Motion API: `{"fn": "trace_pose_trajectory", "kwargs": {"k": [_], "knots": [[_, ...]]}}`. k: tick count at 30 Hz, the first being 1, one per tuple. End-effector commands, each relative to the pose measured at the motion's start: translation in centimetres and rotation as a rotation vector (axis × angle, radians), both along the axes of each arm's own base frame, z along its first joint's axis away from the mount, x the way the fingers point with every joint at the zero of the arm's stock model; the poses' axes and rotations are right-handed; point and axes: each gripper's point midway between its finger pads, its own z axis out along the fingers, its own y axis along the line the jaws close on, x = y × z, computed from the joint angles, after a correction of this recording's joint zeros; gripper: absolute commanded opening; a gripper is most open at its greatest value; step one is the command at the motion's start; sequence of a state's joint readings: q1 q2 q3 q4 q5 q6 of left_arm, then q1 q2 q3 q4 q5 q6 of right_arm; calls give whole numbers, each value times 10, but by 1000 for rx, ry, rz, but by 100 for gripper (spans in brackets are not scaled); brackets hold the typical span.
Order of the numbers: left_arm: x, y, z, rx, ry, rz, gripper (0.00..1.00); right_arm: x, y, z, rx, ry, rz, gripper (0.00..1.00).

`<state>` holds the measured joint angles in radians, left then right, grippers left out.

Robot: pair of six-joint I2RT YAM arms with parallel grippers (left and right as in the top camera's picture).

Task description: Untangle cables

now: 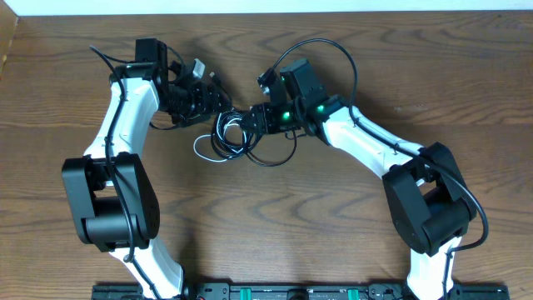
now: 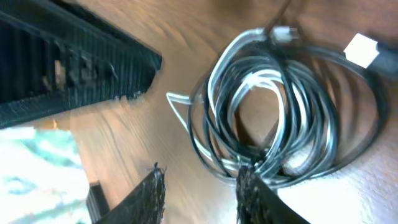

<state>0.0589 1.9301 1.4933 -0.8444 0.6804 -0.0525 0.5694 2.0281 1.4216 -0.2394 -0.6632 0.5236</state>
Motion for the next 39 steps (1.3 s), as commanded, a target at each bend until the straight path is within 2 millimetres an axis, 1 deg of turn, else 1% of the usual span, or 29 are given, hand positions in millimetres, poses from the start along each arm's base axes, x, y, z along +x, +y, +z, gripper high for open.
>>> {"fn": "trace_pose_trajectory", "kwargs": {"k": [1,3,5,8,10,13,16,19,22,23,25,26,28,33,36,37,39], "knots": [[1,15,-10,43,42,66,68,20,-5,45,-52,-149,28,35],[1,26,-14,75,67,120,68,25,-18,51,-164,-179,20,36],[0,43,-22,130,114,212,68,28,-25,57,-239,-211,13,37],[-5,71,-36,232,191,369,68,31,-24,65,-301,-282,18,40],[-12,90,-46,301,241,473,68,35,-22,66,-336,-341,24,41],[-19,100,-54,337,278,537,68,39,-19,61,-391,-434,71,41],[-19,100,-55,338,276,537,68,39,-8,53,-412,-528,172,41],[-18,100,-55,337,272,538,69,41,0,38,-431,-586,248,43],[-18,100,-55,337,272,538,68,44,4,19,-448,-593,285,44],[-18,100,-55,337,272,538,69,45,5,8,-454,-581,291,44],[-18,100,-54,337,270,539,69,47,7,-6,-462,-568,298,44],[-17,100,-54,337,269,539,69,48,8,-18,-468,-575,325,44],[-17,100,-54,337,269,539,68,49,11,-33,-477,-576,345,43],[-17,100,-54,337,269,539,69,50,19,-72,-486,-555,366,43],[-17,100,-54,336,269,539,69,50,22,-91,-490,-546,373,43],[-17,100,-54,336,269,539,69,50,22,-100,-494,-536,377,40],[-17,100,-54,336,269,539,69,48,21,-110,-502,-520,383,33]]}}
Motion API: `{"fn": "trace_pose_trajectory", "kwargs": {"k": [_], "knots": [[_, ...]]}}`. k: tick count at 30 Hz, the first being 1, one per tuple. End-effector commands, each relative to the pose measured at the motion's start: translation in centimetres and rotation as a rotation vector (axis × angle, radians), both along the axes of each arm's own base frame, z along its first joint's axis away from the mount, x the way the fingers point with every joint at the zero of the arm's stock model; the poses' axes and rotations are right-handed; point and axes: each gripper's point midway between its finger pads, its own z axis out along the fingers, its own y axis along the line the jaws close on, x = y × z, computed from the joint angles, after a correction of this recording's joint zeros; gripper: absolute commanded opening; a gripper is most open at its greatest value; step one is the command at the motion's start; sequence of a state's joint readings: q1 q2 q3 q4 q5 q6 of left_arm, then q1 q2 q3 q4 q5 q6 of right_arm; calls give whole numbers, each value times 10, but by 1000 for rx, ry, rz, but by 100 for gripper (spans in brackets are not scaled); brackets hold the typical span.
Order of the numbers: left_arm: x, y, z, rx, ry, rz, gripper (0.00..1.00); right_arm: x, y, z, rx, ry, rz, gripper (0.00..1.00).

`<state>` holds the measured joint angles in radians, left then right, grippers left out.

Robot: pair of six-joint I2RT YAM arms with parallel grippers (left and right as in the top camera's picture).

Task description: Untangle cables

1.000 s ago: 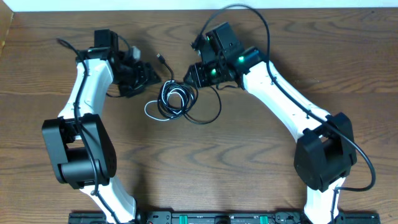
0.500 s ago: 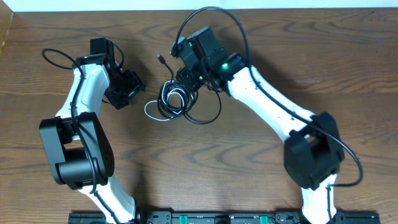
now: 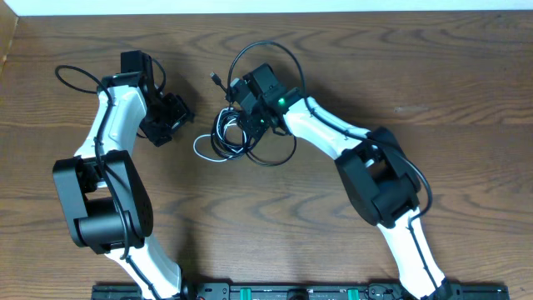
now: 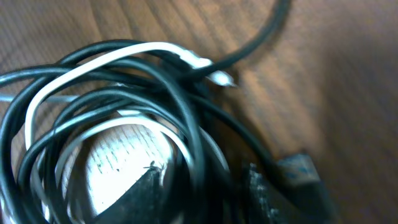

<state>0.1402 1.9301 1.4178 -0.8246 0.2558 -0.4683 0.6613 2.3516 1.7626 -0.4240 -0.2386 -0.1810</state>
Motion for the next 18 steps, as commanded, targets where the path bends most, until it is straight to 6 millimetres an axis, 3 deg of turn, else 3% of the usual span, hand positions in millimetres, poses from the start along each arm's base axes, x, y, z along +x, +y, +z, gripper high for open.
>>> {"fn": "trace_pose_trajectory", "kwargs": {"k": [1,5,8,10,18], "knots": [[-1,3,-5,12,15,8,69,-4,2,-18,-20,20,14,29],[-1,3,-5,12,13,8,69,-6,3,-23,-25,26,15,1],[-1,3,-5,12,11,7,69,-3,5,-11,-7,5,16,1],[-1,3,-5,12,11,7,69,3,8,8,19,-30,13,1],[-1,3,-5,12,11,7,69,23,14,120,129,-272,41,1]]}}
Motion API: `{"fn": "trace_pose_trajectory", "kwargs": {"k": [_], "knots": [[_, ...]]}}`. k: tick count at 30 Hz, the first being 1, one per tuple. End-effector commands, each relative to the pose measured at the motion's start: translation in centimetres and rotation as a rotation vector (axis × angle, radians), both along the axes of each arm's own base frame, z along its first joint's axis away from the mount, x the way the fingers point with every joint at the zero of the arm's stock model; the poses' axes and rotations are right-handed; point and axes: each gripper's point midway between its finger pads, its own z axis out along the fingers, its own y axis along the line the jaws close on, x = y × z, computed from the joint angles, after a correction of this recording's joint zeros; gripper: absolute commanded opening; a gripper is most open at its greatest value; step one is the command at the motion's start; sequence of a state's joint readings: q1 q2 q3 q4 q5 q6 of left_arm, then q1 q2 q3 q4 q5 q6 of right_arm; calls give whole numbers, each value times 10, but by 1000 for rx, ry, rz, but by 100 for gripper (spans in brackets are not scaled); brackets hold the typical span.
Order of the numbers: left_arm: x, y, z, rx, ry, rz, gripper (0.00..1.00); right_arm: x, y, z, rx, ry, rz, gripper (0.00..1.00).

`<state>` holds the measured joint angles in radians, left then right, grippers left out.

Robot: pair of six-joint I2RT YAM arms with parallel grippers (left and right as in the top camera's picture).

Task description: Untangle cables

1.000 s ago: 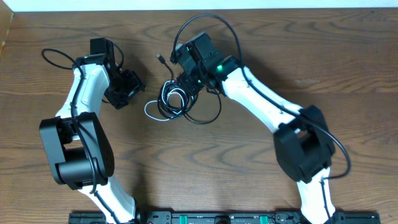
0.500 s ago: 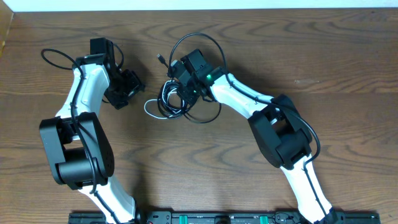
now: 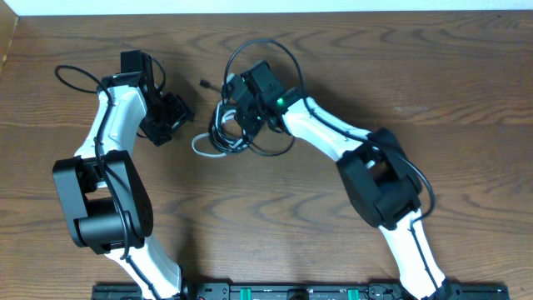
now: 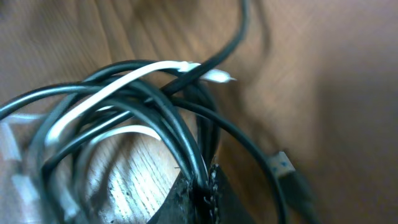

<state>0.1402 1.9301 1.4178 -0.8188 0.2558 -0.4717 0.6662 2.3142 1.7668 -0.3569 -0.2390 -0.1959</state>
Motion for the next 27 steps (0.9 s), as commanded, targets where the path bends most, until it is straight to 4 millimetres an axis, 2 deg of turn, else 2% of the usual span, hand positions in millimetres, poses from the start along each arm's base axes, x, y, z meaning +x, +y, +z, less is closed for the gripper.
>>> {"fn": "trace_pose_trajectory", "kwargs": {"k": [1,5,9,15,19,24,27], "knots": [[-2,2,-5,12,17,4,69,15,-4,98,52,-215,7,1],[-2,2,-5,12,17,4,69,30,-31,119,-45,-305,-116,1],[-2,2,-5,12,17,4,69,44,-69,116,-211,-364,-263,1],[-2,2,-5,12,16,4,69,50,-104,111,-370,-400,-387,1],[-2,3,-5,12,16,4,69,57,-132,120,-485,-466,-494,1],[-2,2,-5,12,16,4,69,58,-176,133,-676,-541,-637,1],[-2,2,-5,12,16,4,69,55,-192,132,-745,-533,-654,1]]}}
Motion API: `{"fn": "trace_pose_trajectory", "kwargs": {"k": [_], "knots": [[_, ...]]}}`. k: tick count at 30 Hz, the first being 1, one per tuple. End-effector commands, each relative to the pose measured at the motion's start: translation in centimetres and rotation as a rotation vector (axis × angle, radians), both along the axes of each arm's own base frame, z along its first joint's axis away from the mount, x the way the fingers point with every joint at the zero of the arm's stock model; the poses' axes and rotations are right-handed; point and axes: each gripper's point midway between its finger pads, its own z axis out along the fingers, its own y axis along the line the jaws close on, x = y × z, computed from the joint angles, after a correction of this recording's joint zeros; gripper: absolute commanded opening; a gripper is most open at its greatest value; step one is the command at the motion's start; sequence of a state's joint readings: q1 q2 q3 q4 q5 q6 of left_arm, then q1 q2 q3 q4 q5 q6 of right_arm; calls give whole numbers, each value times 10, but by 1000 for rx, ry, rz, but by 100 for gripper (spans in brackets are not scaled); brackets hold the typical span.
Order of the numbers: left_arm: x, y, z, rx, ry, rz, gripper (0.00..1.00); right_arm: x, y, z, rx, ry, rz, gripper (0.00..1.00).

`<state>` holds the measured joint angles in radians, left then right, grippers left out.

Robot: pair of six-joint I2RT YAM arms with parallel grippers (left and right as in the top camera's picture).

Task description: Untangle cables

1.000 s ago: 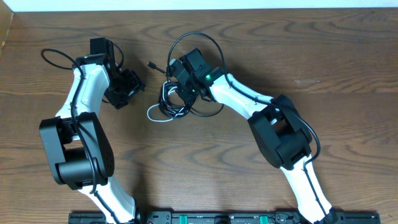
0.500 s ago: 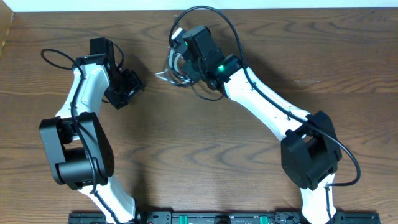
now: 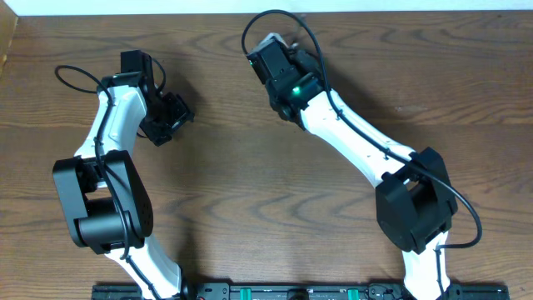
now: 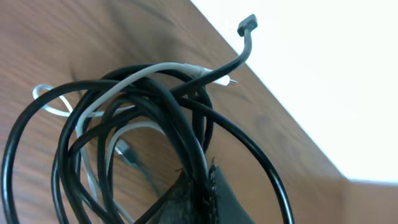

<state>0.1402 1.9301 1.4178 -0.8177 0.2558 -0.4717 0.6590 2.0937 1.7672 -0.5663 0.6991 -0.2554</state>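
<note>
In the right wrist view the tangled bundle (image 4: 143,106) of black cables and a white cable (image 4: 149,71) hangs from my right gripper (image 4: 208,177), which is shut on several black strands. A black plug (image 4: 247,25) sticks up past the table's far edge. A small white-tipped connector (image 4: 227,79) pokes out to the right. Overhead, the right gripper (image 3: 265,46) is raised near the far edge and hides the bundle. My left gripper (image 3: 171,117) rests far to the left, away from the cables, its jaws too small to read.
The wooden table (image 3: 250,208) ends at its far edge (image 3: 400,12), close behind the right gripper, with white background beyond. A black loop (image 3: 312,42) of the arm's own cable arcs over the right wrist. The left arm (image 3: 112,117) stands along the left side.
The right gripper, still shut on the black strands, has moved from mid-table up and toward the far edge. The bundle has left its spot on the table. The left arm has not moved.
First both grippers were at the bundle on the table, the right one open beside it. Then the left had drawn back to the left and the right's open jaws were over the coils. Then the right was shut on black strands, and now holds the bundle aloft by the far edge.
</note>
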Motion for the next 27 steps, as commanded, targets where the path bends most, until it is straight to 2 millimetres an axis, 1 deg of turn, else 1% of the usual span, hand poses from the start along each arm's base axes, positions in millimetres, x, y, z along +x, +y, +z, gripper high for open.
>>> {"fn": "trace_pose_trajectory", "kwargs": {"k": [1,6,12,17,22,27], "knots": [[-2,2,-5,12,17,4,69,3,-38,12,-135,-49,-124,1],[-2,2,-5,12,17,4,69,-2,-59,6,-198,2,-153,1],[-2,2,-5,11,17,4,69,-6,-105,19,-353,-10,-276,2],[-2,2,-5,11,17,4,69,-14,-129,10,-377,58,-317,7],[-2,2,-5,11,17,4,69,-21,-154,6,-409,114,-365,7],[-2,2,-5,11,17,4,69,-21,-182,2,-404,137,-431,6]]}}
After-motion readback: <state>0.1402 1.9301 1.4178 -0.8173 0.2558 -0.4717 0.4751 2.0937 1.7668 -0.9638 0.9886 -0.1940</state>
